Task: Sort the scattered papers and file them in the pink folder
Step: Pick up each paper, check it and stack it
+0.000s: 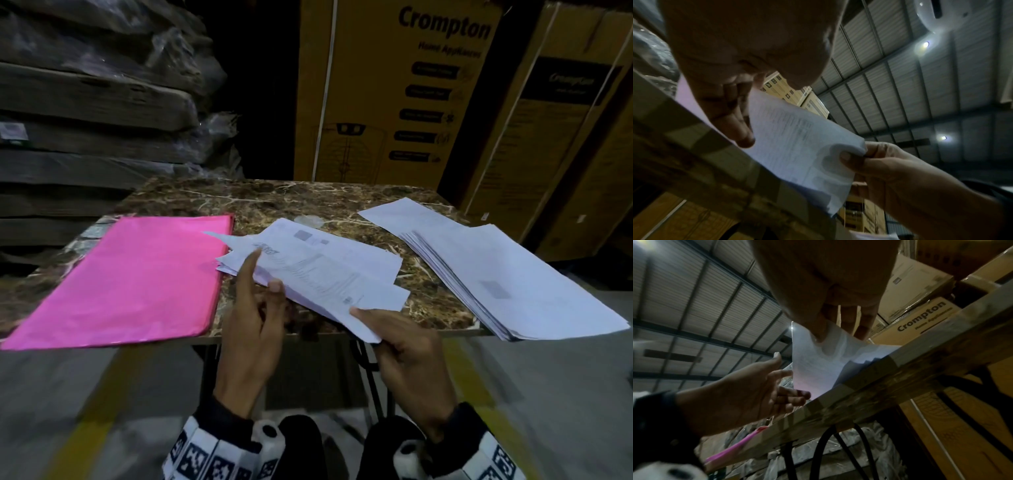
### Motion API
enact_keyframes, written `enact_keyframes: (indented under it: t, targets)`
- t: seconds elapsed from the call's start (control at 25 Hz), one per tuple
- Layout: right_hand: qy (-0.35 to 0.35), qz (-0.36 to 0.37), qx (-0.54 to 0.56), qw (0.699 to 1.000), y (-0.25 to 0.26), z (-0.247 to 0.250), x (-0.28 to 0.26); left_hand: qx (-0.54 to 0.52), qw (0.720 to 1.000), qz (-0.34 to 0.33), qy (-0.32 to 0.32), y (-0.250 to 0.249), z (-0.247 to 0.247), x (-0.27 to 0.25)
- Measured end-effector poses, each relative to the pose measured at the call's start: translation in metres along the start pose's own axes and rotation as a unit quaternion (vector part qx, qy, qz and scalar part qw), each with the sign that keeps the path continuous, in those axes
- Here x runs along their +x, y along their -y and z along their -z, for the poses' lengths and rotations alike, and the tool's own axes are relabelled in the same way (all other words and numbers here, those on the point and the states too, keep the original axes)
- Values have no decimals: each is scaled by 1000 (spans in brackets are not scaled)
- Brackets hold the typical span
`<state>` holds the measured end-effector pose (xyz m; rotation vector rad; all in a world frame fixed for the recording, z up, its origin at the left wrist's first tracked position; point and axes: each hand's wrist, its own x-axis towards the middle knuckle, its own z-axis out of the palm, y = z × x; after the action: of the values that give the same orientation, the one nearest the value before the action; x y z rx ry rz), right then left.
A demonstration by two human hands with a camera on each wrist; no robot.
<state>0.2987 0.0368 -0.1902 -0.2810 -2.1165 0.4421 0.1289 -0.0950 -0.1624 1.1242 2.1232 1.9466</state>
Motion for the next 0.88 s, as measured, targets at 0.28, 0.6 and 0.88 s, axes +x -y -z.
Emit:
enact_keyframes:
  t: [0.28, 0.6, 0.88]
  targets:
    - [207, 10, 65, 976, 8, -21, 8, -11, 998, 48, 45, 20, 14, 17]
    - [142, -70, 42, 987, -20, 10, 20, 8, 994, 84, -68, 34, 57, 32]
    - [219, -61, -35, 973, -37, 12, 8, -49, 986, 136, -81, 47, 79, 28]
